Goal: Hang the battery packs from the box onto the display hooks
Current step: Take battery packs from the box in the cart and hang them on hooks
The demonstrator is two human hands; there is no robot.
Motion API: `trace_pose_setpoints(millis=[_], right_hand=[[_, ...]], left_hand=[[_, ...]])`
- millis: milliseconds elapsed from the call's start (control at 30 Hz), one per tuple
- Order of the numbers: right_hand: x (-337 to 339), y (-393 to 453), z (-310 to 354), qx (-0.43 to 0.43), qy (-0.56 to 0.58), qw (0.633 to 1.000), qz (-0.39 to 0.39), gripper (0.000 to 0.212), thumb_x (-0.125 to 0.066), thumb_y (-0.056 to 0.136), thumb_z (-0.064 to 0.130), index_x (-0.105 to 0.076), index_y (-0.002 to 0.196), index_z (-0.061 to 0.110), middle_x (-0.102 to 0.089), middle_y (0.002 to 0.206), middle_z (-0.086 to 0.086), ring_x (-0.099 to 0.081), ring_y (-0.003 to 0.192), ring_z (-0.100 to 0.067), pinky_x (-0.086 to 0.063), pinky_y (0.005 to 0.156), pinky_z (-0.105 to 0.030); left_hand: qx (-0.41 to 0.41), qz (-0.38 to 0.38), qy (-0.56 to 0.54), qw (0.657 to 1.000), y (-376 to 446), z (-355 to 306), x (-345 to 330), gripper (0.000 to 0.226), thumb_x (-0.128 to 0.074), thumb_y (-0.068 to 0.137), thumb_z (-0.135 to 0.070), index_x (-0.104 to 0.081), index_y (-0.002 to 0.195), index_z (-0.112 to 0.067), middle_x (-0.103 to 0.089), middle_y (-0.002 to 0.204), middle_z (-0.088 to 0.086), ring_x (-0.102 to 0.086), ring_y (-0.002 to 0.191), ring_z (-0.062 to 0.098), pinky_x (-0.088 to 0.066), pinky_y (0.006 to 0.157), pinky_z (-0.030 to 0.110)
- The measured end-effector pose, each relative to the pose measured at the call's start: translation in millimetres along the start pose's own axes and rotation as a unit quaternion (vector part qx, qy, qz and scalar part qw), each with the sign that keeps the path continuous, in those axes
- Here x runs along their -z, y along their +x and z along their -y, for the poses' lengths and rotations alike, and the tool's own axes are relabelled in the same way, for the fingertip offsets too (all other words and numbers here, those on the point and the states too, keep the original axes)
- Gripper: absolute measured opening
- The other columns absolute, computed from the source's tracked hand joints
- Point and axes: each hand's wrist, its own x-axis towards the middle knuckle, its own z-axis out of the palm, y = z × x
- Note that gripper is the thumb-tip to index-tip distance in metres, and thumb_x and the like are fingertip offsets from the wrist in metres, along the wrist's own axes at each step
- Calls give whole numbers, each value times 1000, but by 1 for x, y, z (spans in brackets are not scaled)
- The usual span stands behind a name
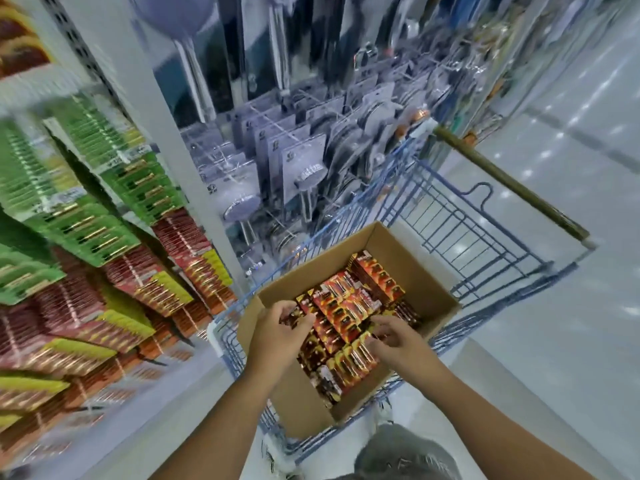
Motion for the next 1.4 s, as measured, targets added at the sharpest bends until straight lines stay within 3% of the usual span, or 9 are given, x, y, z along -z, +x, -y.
trace_pose_setpoints(millis=[167, 367, 433, 600, 767, 867, 1000, 1167, 1400], right_hand=[[9, 76, -8, -2, -97, 987, 125, 39, -76, 93, 39, -59, 129, 39, -60, 120, 7, -62, 105, -9, -57, 87, -29], [18, 138, -22, 13, -237, 924, 299, 56, -72, 95, 43, -50, 146, 39, -55, 132, 14, -69, 99, -10, -55, 75, -22], [19, 156, -28, 23, -273, 904, 329, 57, -70, 96, 45, -48, 148, 38, -54, 135, 11, -68, 104, -13, -55, 80, -23], [17, 190, -55, 80, -359, 858, 357, 61, -67, 97, 47, -45, 152, 36, -51, 141, 10, -55, 113, -8, -43, 85, -21], [5, 213, -100, 165, -432, 793, 397, 64, -71, 94, 48, -49, 151, 29, -49, 149, 1, -45, 138, -20, -40, 111, -31], [-8, 220, -113, 220, -466, 759, 399, 65, -69, 93, 52, -52, 150, 25, -52, 144, 2, -43, 137, -20, -36, 110, -30], [-22, 220, -119, 274, -510, 717, 388, 62, -67, 93, 50, -53, 147, 21, -55, 142, -1, -47, 134, -22, -42, 111, -38], [-26, 220, -123, 239, -532, 716, 383, 76, -69, 93, 47, -36, 158, 24, -42, 151, -4, -54, 128, -26, -51, 102, -38], [-27, 219, -125, 272, -571, 701, 330, 61, -69, 93, 43, -50, 148, 27, -51, 137, -8, -56, 122, -30, -50, 102, -41]], left_hand=[[88, -67, -18, 994, 19, 4, -41, 51, -70, 90, -59, -57, 132, -33, -50, 130, -8, -63, 100, 9, -47, 74, 23], [200, -134, -51, 969, 33, 2, -103, 54, -70, 89, -61, -56, 136, -37, -59, 131, -5, -64, 112, 17, -57, 95, 38], [239, -152, -60, 957, 44, 5, -120, 51, -70, 90, -60, -57, 133, -36, -60, 131, -2, -65, 110, 19, -55, 91, 34], [298, -179, -95, 933, 73, 25, -155, 48, -67, 97, -48, -55, 139, -26, -61, 128, -6, -55, 104, 11, -41, 77, 23], [352, -184, -106, 912, 103, 63, -176, 59, -67, 98, -46, -47, 150, -25, -54, 148, 2, -55, 132, 25, -40, 84, 27], [350, -187, -119, 910, 114, 84, -184, 59, -68, 99, -41, -47, 151, -22, -55, 145, 0, -58, 126, 21, -41, 79, 24], [355, -189, -127, 907, 120, 94, -193, 59, -67, 99, -43, -48, 151, -23, -62, 131, -4, -63, 114, 18, -53, 88, 34], [375, -219, -172, 884, 125, 95, -195, 48, -62, 102, -42, -53, 144, -19, -65, 108, -4, -65, 95, 17, -54, 73, 31], [351, -201, -186, 895, 120, 98, -195, 49, -65, 102, -35, -55, 146, -16, -67, 106, -5, -72, 94, 19, -60, 74, 31]])
